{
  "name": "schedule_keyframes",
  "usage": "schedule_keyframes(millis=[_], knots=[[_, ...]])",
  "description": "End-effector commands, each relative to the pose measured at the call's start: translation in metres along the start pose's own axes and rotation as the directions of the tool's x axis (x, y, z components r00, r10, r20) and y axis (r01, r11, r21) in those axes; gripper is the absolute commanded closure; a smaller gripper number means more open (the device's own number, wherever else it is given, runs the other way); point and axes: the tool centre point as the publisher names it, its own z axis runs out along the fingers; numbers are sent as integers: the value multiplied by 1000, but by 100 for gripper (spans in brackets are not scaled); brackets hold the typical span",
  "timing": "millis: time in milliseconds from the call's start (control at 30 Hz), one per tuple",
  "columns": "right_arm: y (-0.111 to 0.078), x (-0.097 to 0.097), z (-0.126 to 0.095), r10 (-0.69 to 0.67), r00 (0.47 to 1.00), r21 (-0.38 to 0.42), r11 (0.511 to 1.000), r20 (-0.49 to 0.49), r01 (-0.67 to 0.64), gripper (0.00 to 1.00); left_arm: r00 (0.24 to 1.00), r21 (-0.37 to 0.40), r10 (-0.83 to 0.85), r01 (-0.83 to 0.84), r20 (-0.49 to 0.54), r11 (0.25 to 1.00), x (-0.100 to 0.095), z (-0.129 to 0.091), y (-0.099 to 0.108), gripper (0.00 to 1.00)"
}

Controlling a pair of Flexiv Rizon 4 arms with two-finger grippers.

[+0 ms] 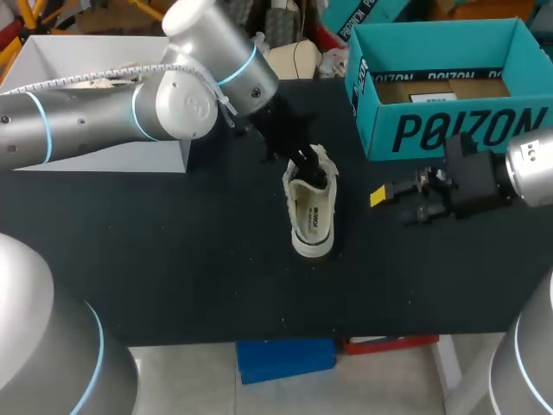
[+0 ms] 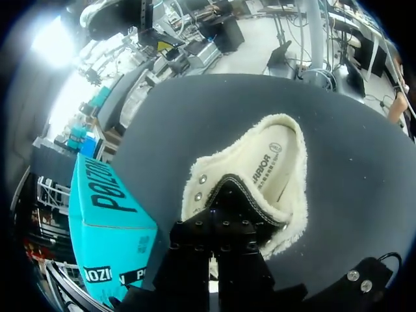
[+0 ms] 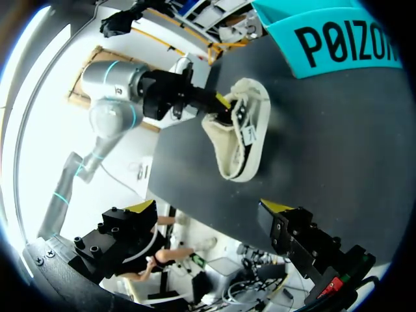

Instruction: Take the shoe out of the shoebox, open the shoe tongue, remove and reinsert the insole, then place the shoe into the shoebox

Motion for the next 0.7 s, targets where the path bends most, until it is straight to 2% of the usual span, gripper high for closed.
schedule_keyframes(millis=[33,133,333,700], knots=[[0,0,0,0,1000,1,1000,1,0,0,999,11,28,-28,-26,1000,-1,16,-2,100],[0,0,0,0,1000,1,1000,1,0,0,996,23,59,-58,-69,998,4,26,-9,100],[0,0,0,0,1000,1,1000,1,0,0,985,0,108,-109,-138,994,10,35,0,100],[0,0,0,0,1000,1,1000,1,0,0,974,30,142,-139,-175,990,2,37,-7,100]])
